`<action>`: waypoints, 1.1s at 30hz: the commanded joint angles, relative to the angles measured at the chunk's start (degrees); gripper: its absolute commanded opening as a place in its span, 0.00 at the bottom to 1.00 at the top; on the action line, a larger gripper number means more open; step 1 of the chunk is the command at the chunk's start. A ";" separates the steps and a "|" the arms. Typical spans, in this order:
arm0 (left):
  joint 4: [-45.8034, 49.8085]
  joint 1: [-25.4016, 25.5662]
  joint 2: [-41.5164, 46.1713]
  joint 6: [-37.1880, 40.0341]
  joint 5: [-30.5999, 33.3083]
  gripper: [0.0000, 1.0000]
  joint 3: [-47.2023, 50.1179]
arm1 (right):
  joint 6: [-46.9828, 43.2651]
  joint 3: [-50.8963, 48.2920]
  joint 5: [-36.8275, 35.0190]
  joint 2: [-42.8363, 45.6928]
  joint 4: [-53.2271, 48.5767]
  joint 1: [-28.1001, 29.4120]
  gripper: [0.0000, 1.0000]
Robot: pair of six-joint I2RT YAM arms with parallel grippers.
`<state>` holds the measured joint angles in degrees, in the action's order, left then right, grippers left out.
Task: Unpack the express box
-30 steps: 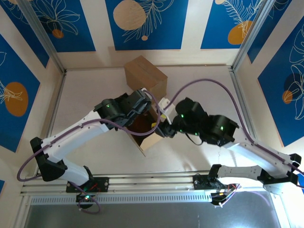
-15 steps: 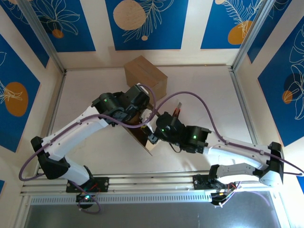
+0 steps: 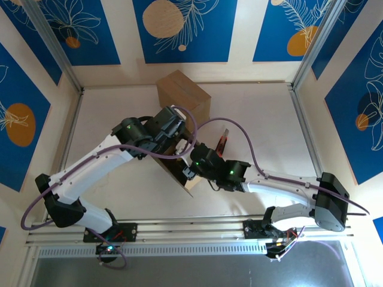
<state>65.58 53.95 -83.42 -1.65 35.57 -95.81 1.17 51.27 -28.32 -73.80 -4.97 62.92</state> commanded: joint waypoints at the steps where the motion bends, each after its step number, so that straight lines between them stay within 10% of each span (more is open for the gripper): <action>1: -2.43 -0.39 1.59 -1.16 -0.94 0.00 -0.42 | 1.02 3.37 -0.19 -2.80 -0.56 -0.56 0.00; 4: -2.88 -0.42 1.93 -1.47 -1.78 0.00 -0.16 | 1.19 6.37 0.55 -5.90 -1.71 -0.60 0.01; 14: -4.93 -0.50 2.47 -2.23 -4.54 0.00 1.80 | 6.50 11.78 1.49 -16.09 2.51 -1.99 0.70; 20: -6.21 -0.52 2.05 -2.72 -6.10 0.00 3.06 | 9.83 12.91 1.64 -23.36 7.20 -3.32 0.73; 27: -6.45 -0.52 1.85 -3.49 -7.18 0.00 3.70 | 12.07 16.64 -0.32 -31.35 9.10 -3.59 0.67; 33: -6.24 -0.51 2.46 -3.61 -6.09 0.00 4.13 | 12.82 16.71 -1.07 -30.40 8.51 -2.89 0.00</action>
<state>64.20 51.00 -82.02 -3.60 37.10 -91.98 12.49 67.72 -30.44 -102.54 3.99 59.42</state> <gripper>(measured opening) 0.076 0.121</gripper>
